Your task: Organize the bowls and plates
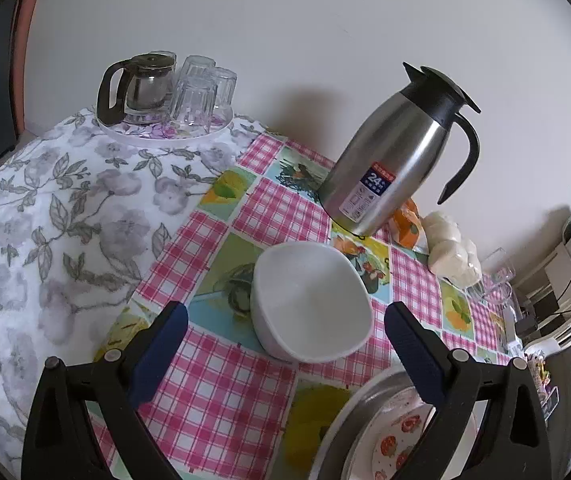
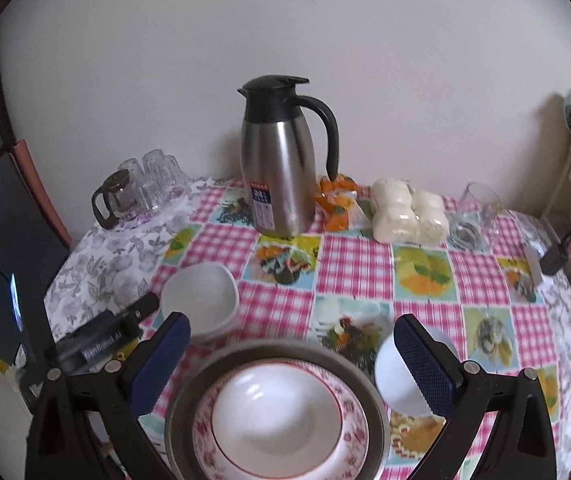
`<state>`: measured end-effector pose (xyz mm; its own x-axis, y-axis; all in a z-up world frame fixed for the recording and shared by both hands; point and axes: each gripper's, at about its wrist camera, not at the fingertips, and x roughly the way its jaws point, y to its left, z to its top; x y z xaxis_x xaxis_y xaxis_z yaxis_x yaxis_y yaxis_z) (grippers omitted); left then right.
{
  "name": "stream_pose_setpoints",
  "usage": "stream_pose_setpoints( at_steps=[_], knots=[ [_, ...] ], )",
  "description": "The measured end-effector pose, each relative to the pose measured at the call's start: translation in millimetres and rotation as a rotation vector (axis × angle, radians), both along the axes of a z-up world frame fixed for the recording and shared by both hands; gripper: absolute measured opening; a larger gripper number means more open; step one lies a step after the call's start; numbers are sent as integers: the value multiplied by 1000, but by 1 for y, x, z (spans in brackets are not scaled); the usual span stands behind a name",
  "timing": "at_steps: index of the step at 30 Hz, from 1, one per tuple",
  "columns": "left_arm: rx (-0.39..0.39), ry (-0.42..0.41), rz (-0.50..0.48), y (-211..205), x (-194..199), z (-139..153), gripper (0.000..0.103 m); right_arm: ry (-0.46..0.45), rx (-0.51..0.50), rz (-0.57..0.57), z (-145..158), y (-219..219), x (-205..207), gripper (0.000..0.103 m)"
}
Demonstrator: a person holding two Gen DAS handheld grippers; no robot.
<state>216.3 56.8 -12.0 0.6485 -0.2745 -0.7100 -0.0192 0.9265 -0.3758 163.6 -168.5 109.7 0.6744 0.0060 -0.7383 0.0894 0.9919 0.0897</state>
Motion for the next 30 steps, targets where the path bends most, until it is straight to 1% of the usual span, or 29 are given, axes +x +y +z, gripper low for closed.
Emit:
stream_pose_setpoints(
  at_steps=[5, 10, 13, 16, 19, 21, 23, 26, 30],
  knots=[
    [33, -12, 7, 4, 9, -4, 99, 26, 25, 10, 7, 6, 27, 103],
    [15, 30, 22, 14, 21, -17, 99, 48, 10, 21, 7, 18, 53, 103],
    [-2, 56, 41, 21, 26, -25, 99, 84, 0, 23, -4, 27, 70, 103],
    [-23, 70, 55, 25, 29, -30, 99, 140, -22, 7, -23, 34, 87, 102],
    [-52, 80, 52, 26, 31, -35, 99, 199, -5, -17, -46, 37, 101, 94],
    [-60, 94, 51, 24, 33, -39, 99, 248, 4, -31, -63, 39, 109, 86],
    [-79, 114, 47, 23, 36, -44, 98, 286, -7, -47, -76, 43, 114, 84],
    [-97, 137, 45, 22, 37, -50, 98, 323, -27, -52, -92, 50, 120, 78],
    [-101, 157, 38, 19, 40, -56, 90, 363, -46, -59, -109, 57, 126, 69]
  ],
)
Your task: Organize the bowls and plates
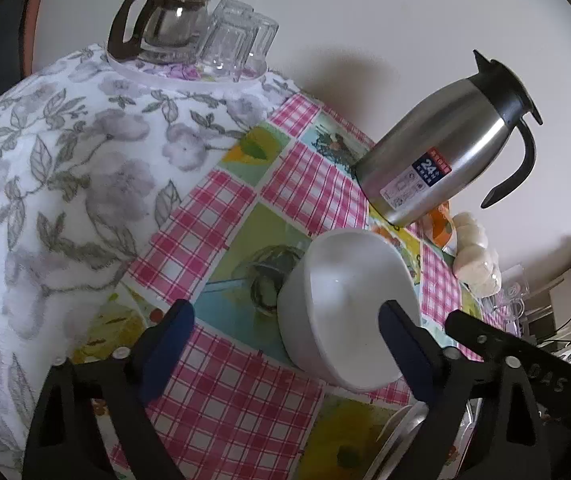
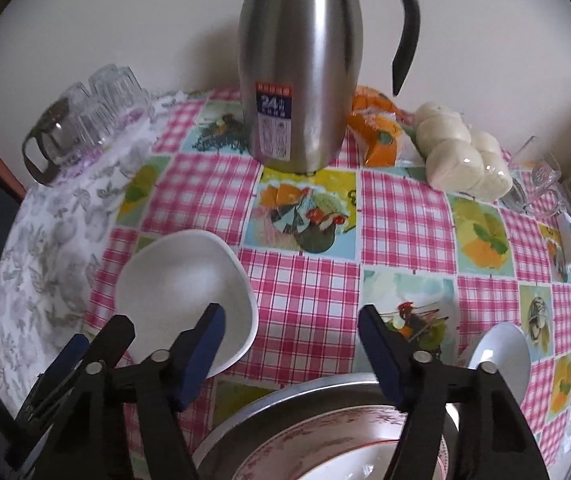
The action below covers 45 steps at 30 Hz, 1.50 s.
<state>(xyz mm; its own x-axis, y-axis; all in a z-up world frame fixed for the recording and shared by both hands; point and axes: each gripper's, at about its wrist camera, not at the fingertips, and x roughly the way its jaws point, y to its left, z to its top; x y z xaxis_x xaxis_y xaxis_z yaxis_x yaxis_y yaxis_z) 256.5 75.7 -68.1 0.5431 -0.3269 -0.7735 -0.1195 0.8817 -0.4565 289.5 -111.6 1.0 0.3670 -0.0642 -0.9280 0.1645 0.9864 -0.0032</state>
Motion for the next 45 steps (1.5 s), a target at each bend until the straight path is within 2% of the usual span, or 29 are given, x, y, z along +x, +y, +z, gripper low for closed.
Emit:
stream_pose_setpoints(
  at_steps=[2, 5, 8, 13, 23, 27, 37, 39, 45],
  knots=[
    [-11, 6, -2, 0, 1, -3, 89, 24, -11, -14, -7, 1, 2, 67],
    [-24, 16, -2, 2, 3, -8, 88, 44, -10, -20, -14, 2, 5, 55],
    [-34, 27, -2, 3, 5, -12, 77, 60, -8, -27, -20, 2, 9, 52],
    [-39, 32, -10, 2, 8, -16, 75, 86, 15, -18, -31, 6, 13, 43],
    [-31, 74, -36, -11, 12, -27, 48, 113, 17, 28, -44, 23, 16, 18],
    [-50, 80, -30, -12, 12, -31, 46, 130, 11, 42, -49, 28, 18, 15],
    [-54, 91, -8, -15, 10, -37, 45, 168, 28, 21, -57, 24, 21, 14],
    [-112, 84, -31, -15, 10, -41, 29, 169, 31, 24, -57, 24, 20, 13],
    [-131, 85, -41, -13, 8, -43, 25, 158, 29, 52, -51, 30, 17, 13]
  ],
)
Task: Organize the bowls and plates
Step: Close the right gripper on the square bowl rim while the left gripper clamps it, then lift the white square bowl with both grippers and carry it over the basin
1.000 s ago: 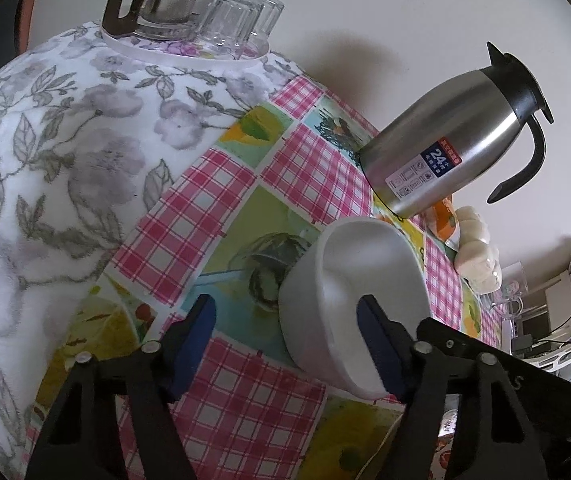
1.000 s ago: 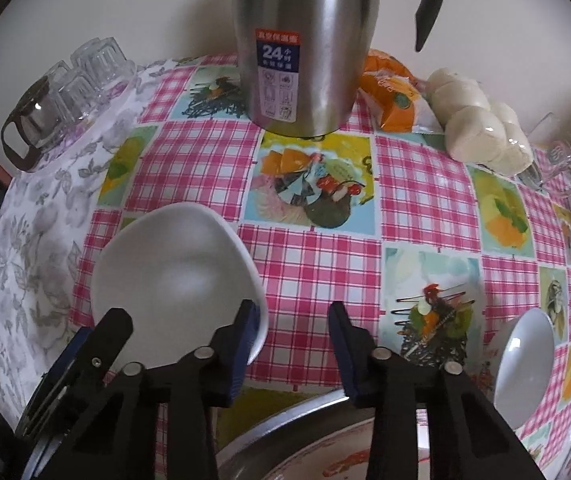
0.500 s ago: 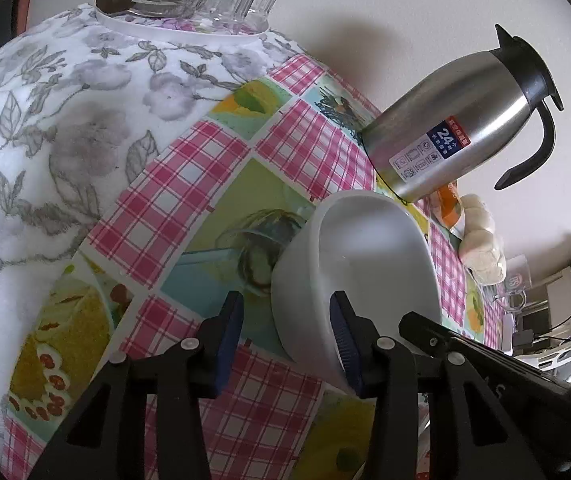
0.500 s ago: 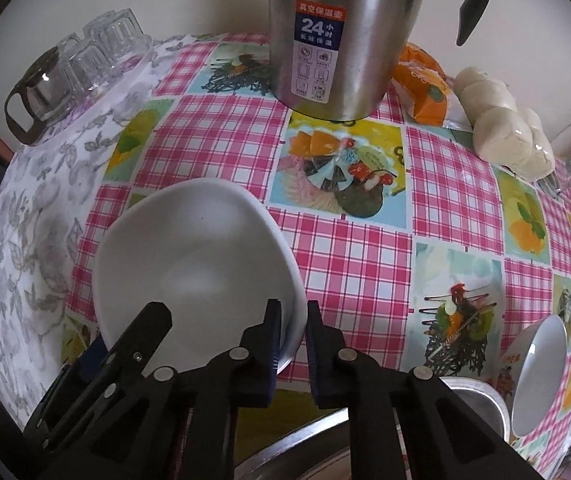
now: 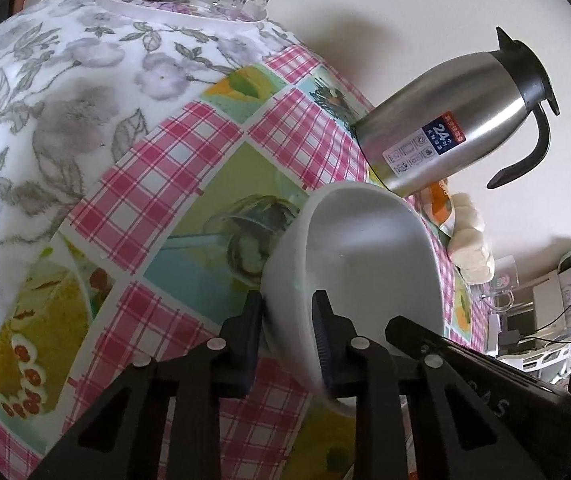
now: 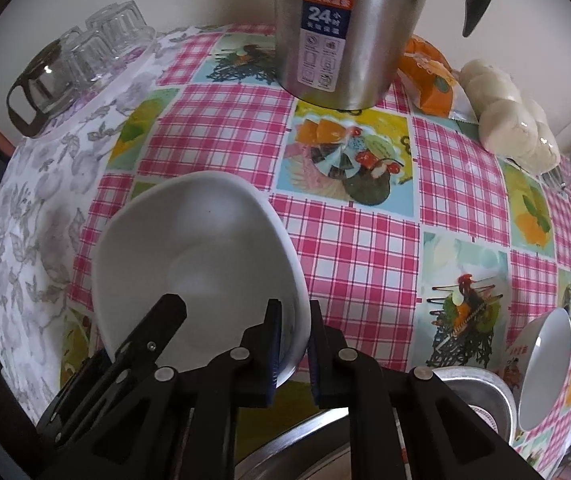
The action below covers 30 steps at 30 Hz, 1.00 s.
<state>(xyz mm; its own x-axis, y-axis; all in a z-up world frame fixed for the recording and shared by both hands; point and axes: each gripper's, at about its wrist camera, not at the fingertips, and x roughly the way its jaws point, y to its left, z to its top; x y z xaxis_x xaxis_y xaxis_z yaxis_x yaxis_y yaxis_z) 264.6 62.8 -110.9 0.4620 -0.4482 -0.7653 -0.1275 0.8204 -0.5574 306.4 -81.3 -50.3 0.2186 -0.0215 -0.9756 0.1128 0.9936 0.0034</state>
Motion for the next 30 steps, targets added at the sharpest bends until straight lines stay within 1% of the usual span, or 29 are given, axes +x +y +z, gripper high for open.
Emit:
stream_pose_setpoints(
  at_steps=[6, 11, 13, 16, 19, 25, 30],
  knots=[
    [-8, 1, -5, 7, -5, 4, 22, -13, 12, 21, 9, 8, -9, 13],
    [2, -20, -14, 5, -11, 17, 22, -40, 20, 30, 25, 11, -17, 13],
    [-5, -33, -16, 5, -14, 24, 22, -51, 22, 32, 32, 10, -21, 13],
    [-9, -59, -19, 6, -19, 38, 22, -70, 26, 37, 45, 8, -27, 13],
    [4, -83, -19, 5, -26, 53, 22, -89, 39, 40, 59, 6, -34, 13],
    [14, -136, -6, 6, -48, 85, 22, -152, 63, 46, 89, 4, -57, 13],
    [52, -203, -19, 4, -71, 117, 22, -224, 87, 44, 117, 0, -83, 14]
  ],
)
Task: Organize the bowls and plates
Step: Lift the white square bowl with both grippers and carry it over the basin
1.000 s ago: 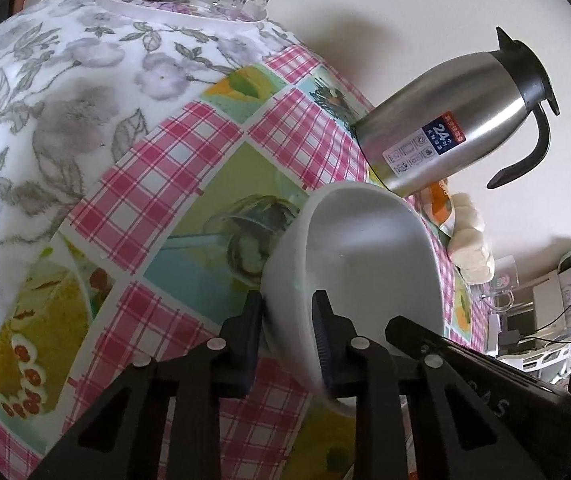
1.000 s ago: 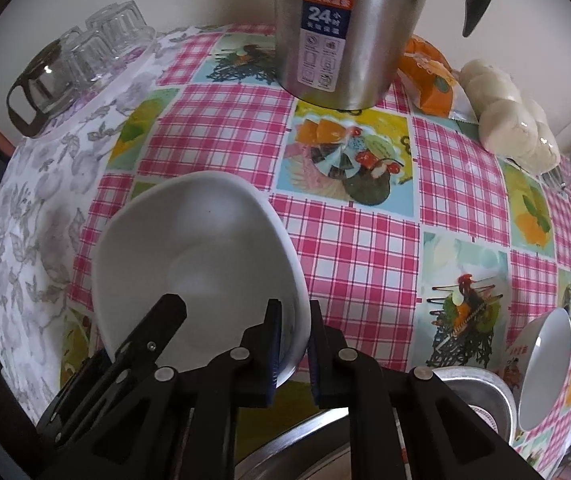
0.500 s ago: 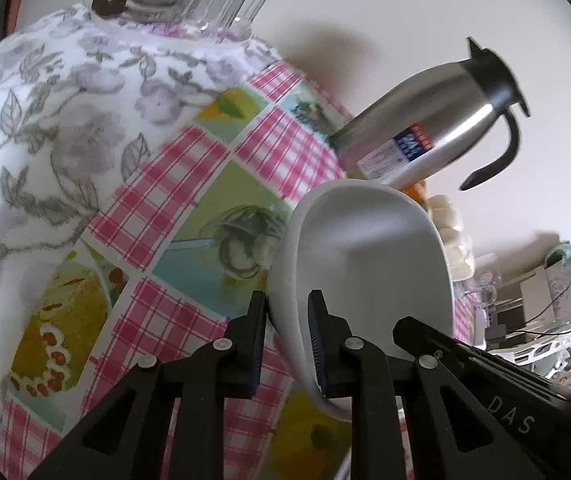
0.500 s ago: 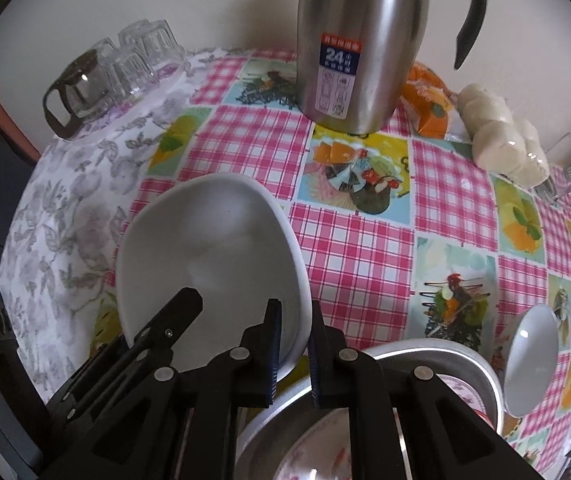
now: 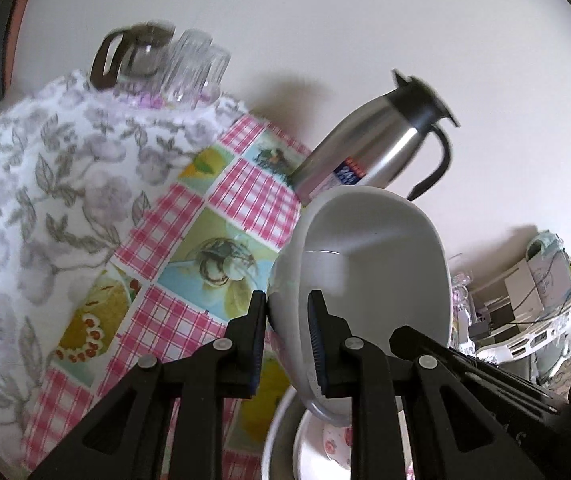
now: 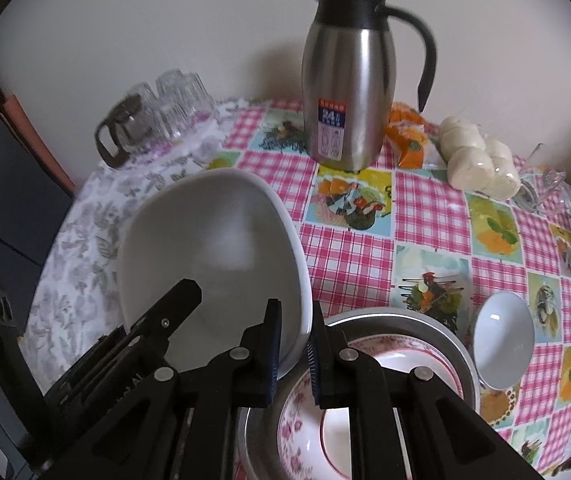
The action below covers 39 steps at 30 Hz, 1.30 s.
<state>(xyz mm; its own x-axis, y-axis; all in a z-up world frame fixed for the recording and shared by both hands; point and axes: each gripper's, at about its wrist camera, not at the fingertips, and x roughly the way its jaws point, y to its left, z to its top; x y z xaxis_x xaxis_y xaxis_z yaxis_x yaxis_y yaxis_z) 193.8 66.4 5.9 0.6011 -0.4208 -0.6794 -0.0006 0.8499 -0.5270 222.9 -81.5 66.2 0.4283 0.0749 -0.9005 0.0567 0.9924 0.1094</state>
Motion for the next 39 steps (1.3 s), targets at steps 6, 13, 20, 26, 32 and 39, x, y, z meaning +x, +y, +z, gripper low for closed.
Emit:
stream_pose_setpoints(
  at_steps=[6, 13, 20, 26, 32, 39],
  knots=[
    [34, -63, -4, -3, -23, 27, 22, -83, 42, -16, 26, -5, -32, 14],
    [88, -104, -24, -12, -51, 42, 22, -149, 112, -38, 36, -15, -68, 14],
    [147, -125, -46, -29, -73, 48, 22, -208, 145, -60, 34, -28, -98, 14],
    [185, -133, -82, -47, -81, 48, 22, -243, 175, -86, 27, -45, -117, 14],
    [251, -151, -126, -73, -86, 51, 22, -254, 225, -119, 13, -70, -132, 14],
    [312, -169, -166, -103, -94, 56, 22, -273, 270, -163, 11, -96, -144, 14]
  ],
)
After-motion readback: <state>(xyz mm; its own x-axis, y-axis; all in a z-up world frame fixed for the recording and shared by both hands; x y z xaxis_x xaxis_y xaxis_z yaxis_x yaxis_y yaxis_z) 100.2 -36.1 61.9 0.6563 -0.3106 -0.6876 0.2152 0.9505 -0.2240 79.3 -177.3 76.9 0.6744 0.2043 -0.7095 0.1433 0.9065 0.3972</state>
